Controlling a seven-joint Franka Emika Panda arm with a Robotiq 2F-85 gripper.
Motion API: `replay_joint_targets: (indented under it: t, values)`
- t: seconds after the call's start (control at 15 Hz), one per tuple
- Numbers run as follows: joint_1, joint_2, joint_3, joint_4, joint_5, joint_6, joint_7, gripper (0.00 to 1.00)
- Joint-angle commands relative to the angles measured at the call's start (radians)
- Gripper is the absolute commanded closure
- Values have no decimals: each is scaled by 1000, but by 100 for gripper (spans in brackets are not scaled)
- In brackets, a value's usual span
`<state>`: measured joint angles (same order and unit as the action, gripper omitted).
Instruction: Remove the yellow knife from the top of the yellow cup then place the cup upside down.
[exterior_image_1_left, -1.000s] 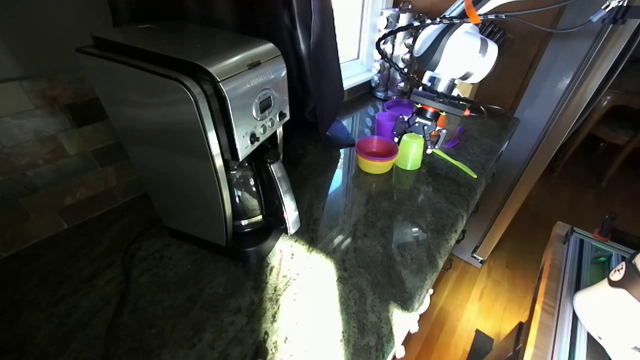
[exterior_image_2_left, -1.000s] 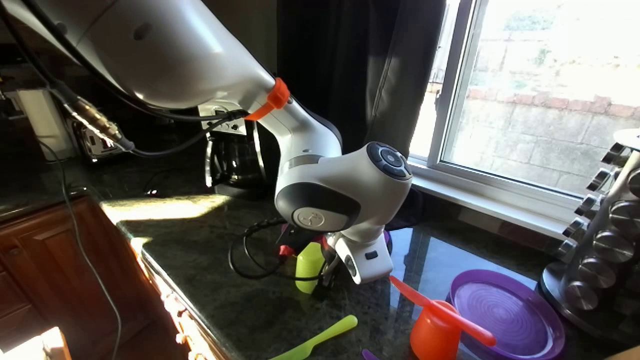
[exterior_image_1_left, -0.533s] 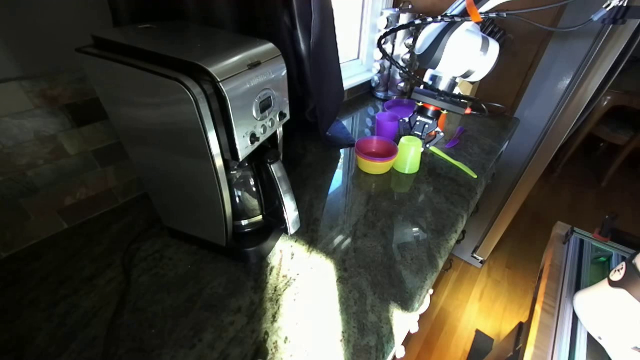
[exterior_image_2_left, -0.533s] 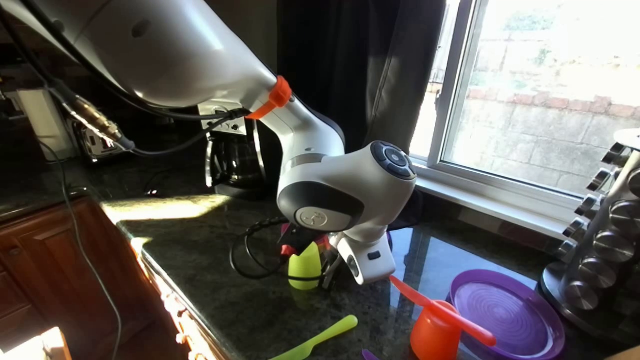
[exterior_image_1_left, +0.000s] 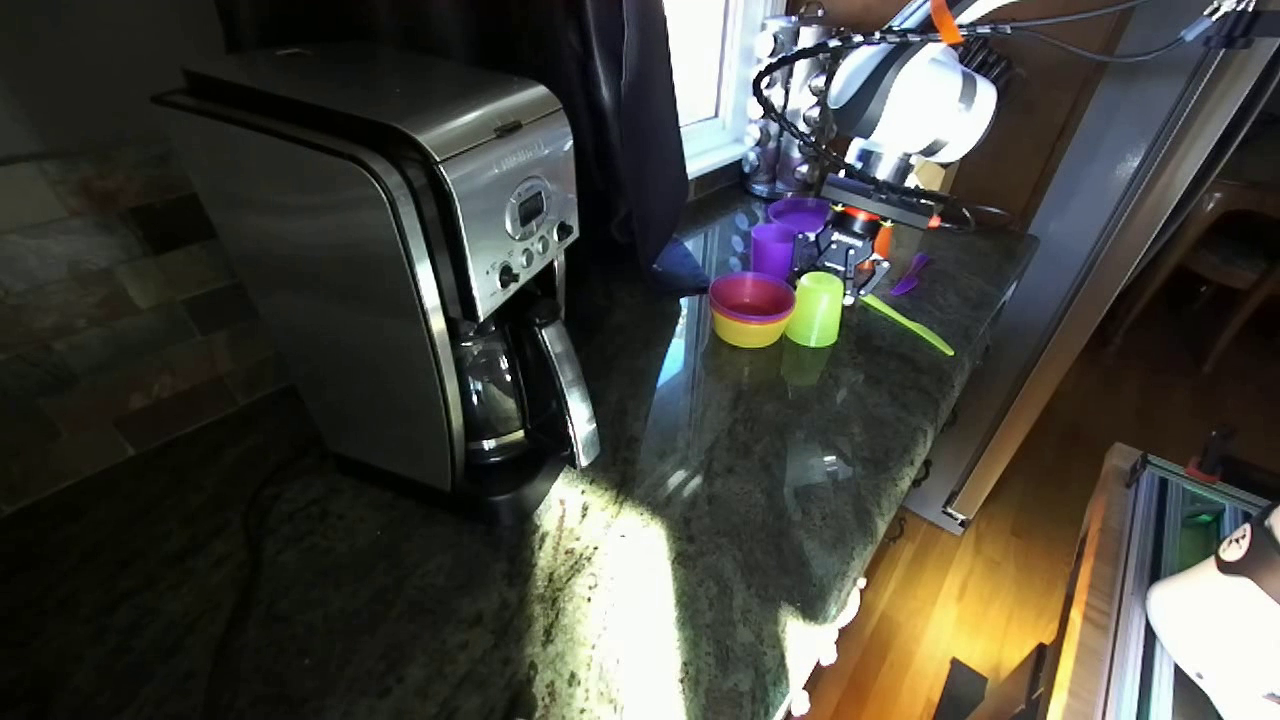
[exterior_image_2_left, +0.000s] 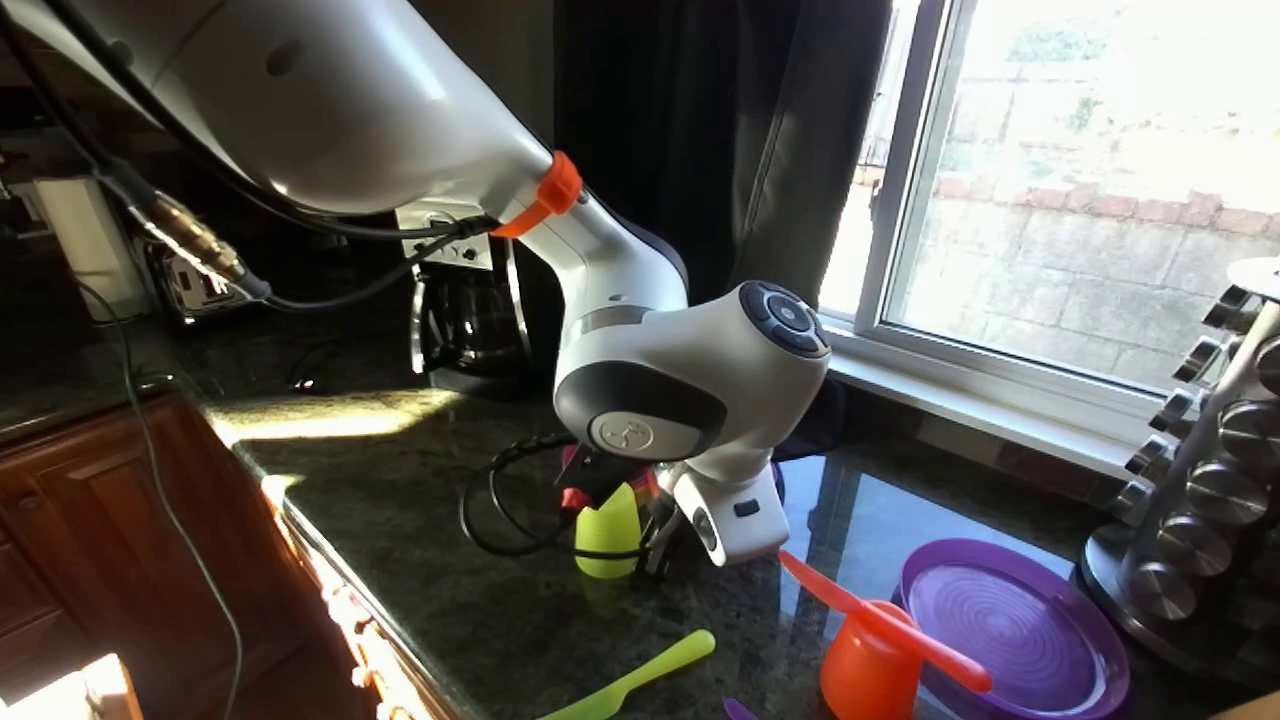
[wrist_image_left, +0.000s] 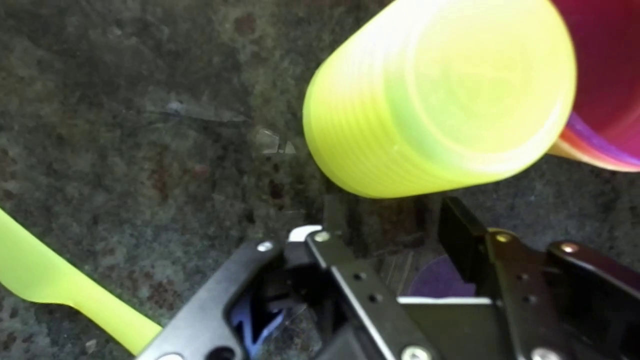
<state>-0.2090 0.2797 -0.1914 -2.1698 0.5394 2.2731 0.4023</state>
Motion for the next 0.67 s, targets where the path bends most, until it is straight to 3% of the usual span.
replay_joint_targets:
  t: [0.0,0.13,0.6]
  values:
    - [-9,10,7,18,7,-36,-19,13]
    - [-10,12,12,21,9,-55,-26,1]
    - [-7,31,21,45,10,-159,-35,0]
